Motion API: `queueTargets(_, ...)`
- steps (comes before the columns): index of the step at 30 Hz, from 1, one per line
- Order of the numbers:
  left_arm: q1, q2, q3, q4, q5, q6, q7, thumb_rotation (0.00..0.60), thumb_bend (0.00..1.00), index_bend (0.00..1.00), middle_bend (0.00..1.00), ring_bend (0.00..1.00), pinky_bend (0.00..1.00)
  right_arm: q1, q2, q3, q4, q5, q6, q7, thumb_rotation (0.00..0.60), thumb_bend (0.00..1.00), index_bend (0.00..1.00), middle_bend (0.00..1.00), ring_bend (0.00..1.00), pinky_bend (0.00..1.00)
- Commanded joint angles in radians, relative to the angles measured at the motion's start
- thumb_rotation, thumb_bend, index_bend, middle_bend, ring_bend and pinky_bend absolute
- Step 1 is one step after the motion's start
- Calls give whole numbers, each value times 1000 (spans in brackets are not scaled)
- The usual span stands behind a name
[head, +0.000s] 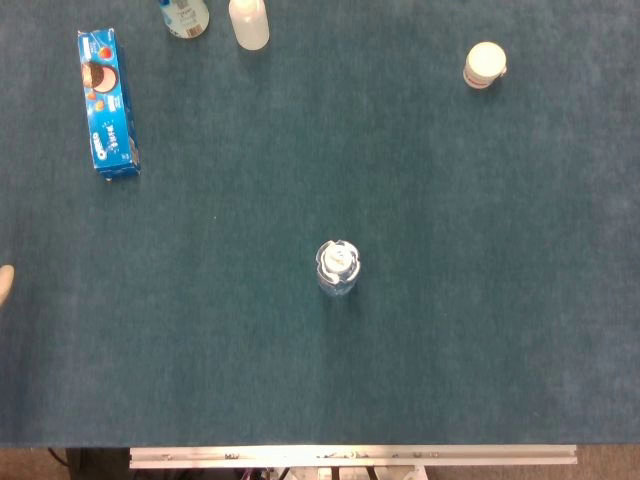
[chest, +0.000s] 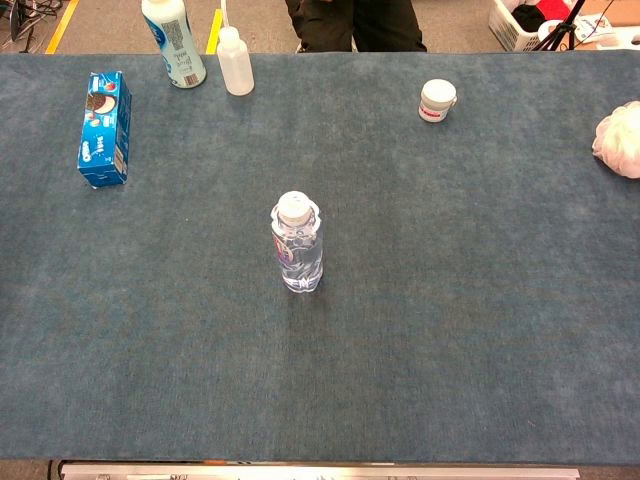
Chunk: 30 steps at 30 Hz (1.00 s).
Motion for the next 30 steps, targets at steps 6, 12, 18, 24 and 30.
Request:
queueTargets(6, -1, -2, 1, 7, 0, -3, -6, 600, 292, 108, 178, 120, 166, 3, -2, 1, -2, 4, -6, 2, 600, 159, 148, 318, 181, 222)
queueTargets(12, -1, -3, -1, 7, 1, 1, -10, 600, 292, 108, 178, 120, 166, 26, 6, 1, -20, 2, -52, 77, 600, 160, 148, 318, 181, 222)
queueTargets(18, -1, -2, 3, 5, 12, 4, -11, 600, 292, 108, 178, 120, 166, 100, 0, 9, -48, -2, -174, 233, 600, 332, 148, 318, 181, 222)
queueTargets(24, 9, 0, 7, 3, 15, 18, -15, 600, 292, 108, 178, 120, 166, 198, -24, 10, -50, -17, -332, 417, 600, 833, 148, 317, 181, 222)
queueTargets(30, 20, 7, 10, 1, 12, 29, -24, 600, 292, 108, 178, 120, 166, 284, -101, 17, -19, -37, -429, 494, 600, 967, 148, 298, 181, 222)
